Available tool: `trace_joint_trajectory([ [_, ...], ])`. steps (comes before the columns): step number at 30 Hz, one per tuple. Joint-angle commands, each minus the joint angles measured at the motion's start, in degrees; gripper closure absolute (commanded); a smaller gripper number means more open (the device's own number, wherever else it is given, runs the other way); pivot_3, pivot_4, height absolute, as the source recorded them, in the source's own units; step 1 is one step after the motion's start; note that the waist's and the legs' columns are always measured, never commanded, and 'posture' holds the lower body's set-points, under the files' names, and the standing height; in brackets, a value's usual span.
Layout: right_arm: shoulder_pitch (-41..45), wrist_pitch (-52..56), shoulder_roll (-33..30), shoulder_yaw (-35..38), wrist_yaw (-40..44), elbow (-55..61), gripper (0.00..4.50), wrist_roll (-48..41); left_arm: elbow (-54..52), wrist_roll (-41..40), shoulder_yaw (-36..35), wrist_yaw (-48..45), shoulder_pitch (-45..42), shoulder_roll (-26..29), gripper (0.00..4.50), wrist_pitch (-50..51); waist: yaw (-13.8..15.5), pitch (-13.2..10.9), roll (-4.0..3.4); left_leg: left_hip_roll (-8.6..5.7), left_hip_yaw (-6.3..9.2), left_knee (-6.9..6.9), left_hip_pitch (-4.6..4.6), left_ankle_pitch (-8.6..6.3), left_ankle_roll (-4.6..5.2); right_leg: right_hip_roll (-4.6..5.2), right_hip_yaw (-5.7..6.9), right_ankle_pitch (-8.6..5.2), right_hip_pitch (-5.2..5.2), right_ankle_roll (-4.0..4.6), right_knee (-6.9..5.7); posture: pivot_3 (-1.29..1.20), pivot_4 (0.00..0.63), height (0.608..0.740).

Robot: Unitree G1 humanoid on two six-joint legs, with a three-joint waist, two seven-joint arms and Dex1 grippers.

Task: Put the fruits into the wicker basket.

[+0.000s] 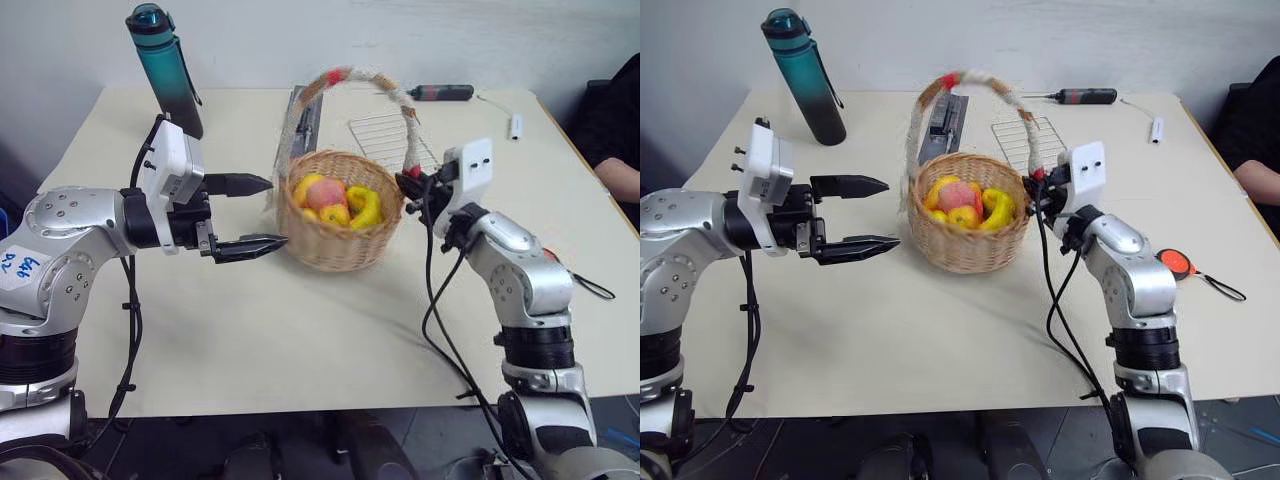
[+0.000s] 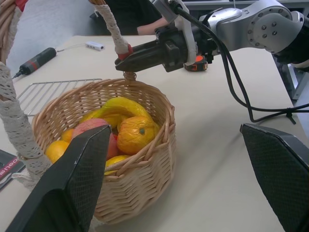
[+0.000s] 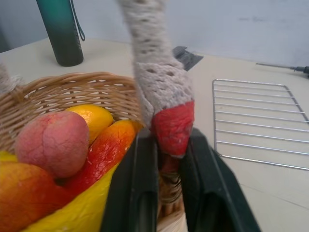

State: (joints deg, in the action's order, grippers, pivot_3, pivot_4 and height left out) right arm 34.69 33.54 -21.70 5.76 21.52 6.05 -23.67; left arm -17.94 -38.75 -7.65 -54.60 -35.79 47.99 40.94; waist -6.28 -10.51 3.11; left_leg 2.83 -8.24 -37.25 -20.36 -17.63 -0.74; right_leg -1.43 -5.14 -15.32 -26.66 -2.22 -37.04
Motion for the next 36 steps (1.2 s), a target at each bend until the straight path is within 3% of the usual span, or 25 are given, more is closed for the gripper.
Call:
trace_joint_trajectory([
  [1, -1.80, -1.95, -1.43, 7.37, -0.28, 7.19, 4.36, -3.50, -0.09, -0.33, -0.24, -0.71, -1.23, -0.48, 0.00, -1.50, 0.09, 0.00, 0.00, 0.00, 0.00, 0.00, -0.01, 0.00, 0.00, 0.00, 0.00, 0.00, 0.00, 0.00, 0.01, 0.00, 0.150, 0.740],
  [5, -4.31, -1.24, -8.92, 15.69, 0.31, 8.65, 4.36, -3.59, 0.32, -0.39, 0.22, -1.43, -1.23, -0.98, 0.00, -1.55, 0.20, -0.05, -0.08, -0.04, -0.02, -0.03, -0.04, -0.02, 0.03, 0.05, -0.01, 0.00, 0.00, -0.01, 0.04, 0.00, 0.150, 0.740],
  [11, -7.84, -5.10, -21.01, 22.41, 4.71, -1.93, 4.36, -0.41, 1.69, 1.54, 2.34, -2.30, -1.70, -2.67, 0.00, -4.26, 1.11, -0.05, -0.08, -0.07, -0.02, 0.01, 0.04, -0.03, 0.05, 0.03, -0.03, -0.02, 0.07, -0.04, 0.11, 0.00, 0.150, 0.740],
  [18, -5.27, -16.38, -20.58, 22.20, 5.37, -17.56, 4.36, 3.36, 2.67, 0.65, 2.47, -2.12, -2.90, -5.47, 0.00, -4.55, -0.30, -0.07, -0.12, -0.07, -0.12, 0.00, 0.09, 0.09, 0.07, -0.02, -0.20, -0.01, 0.11, -0.07, 0.08, 0.00, 0.150, 0.740],
  [25, -9.53, -17.15, -22.56, 25.02, 8.96, -18.19, 2.04, 0.78, 3.39, -4.12, 0.57, -4.17, -3.14, -5.10, 0.00, -0.18, -0.10, -0.09, -0.17, -0.07, -0.07, 0.01, 0.17, 0.19, 0.00, -0.02, -0.18, 0.00, 0.16, -0.09, -0.03, 0.00, 0.150, 0.740],
  [31, -23.14, -9.30, -34.43, 33.77, 22.69, -13.43, 0.04, -4.06, 5.25, -4.50, 1.33, -8.68, -3.73, -2.72, 0.00, -0.33, 0.48, -0.13, -0.41, -0.12, -0.07, 0.02, 0.16, 0.13, 0.07, 0.03, -0.16, -0.05, 0.17, -0.17, 0.02, 0.00, 0.150, 0.740],
  [36, -35.37, 0.67, -46.10, 46.44, 41.53, -14.56, 0.04, -8.72, 9.59, -2.80, 0.92, -12.41, -3.98, -0.57, 0.00, -2.19, 0.58, -0.14, -0.44, -0.13, -0.08, 0.01, 0.22, 0.10, 0.10, 0.00, -0.18, -0.09, 0.30, -0.24, 0.14, 0.00, 0.150, 0.740],
])
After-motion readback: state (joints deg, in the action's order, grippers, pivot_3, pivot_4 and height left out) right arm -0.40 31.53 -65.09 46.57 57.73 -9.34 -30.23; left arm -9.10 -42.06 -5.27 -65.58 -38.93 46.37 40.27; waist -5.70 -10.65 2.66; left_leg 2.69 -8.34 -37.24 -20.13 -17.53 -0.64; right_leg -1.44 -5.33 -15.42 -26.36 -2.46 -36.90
